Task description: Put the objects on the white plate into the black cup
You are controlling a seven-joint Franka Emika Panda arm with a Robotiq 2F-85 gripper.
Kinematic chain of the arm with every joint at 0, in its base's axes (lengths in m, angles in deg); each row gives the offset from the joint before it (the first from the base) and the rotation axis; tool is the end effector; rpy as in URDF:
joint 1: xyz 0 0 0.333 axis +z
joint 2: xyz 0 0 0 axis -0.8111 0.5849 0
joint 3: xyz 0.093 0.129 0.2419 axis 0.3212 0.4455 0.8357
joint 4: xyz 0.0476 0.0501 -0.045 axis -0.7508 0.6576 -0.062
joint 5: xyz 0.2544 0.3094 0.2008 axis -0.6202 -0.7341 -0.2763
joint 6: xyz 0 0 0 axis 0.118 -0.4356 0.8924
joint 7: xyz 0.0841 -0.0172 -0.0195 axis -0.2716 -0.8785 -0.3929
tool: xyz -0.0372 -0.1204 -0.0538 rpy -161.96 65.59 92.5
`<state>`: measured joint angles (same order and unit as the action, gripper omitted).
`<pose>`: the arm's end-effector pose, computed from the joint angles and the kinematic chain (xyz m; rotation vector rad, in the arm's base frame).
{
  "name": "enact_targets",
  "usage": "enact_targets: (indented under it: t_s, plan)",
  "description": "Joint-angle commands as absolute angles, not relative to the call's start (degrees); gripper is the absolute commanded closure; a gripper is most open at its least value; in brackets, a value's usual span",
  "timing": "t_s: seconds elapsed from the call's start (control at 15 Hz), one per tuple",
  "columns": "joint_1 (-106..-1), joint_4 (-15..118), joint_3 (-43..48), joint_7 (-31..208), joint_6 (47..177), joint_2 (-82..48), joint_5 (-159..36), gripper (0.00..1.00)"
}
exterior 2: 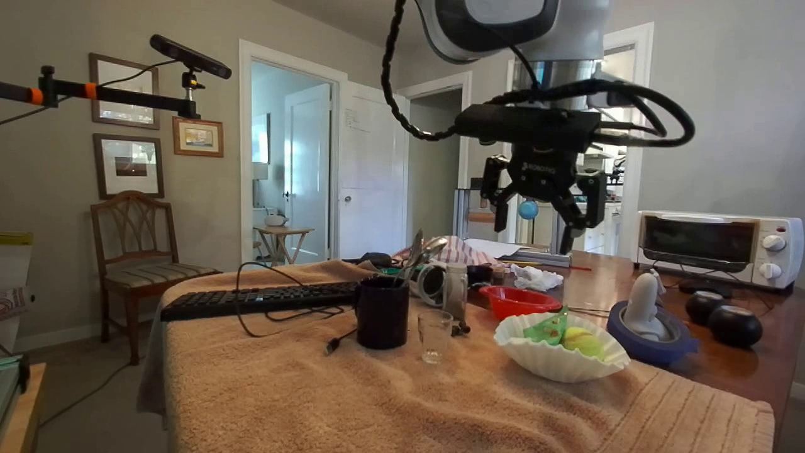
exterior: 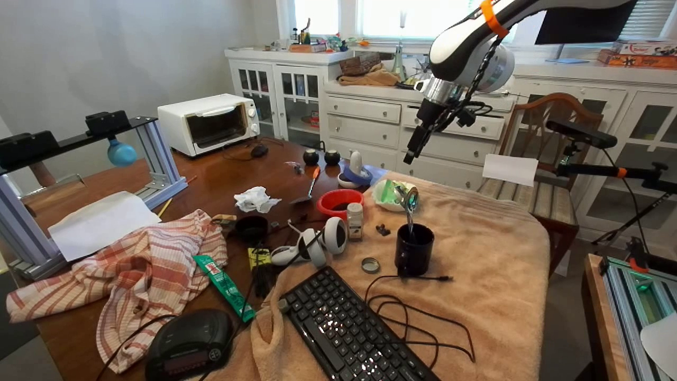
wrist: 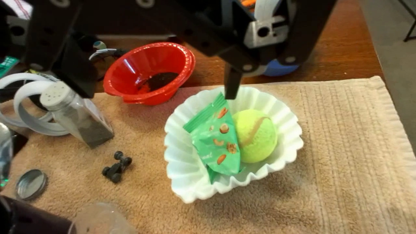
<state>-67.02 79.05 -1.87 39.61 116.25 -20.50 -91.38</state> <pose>0.5901 -0.2181 0.2360 -2.9311 -0.1064 -0.3797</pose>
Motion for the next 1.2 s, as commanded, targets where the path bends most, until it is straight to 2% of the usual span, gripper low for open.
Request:
enact_targets:
  t_s: [0.0,1.13]
  plan:
    - [-70.8,73.0,-0.9,37.9,113.9,-14.0,-90.9,0.0]
    - [-78.5,59.9,7.3,32.7,108.2,1.4,-91.5,0.0]
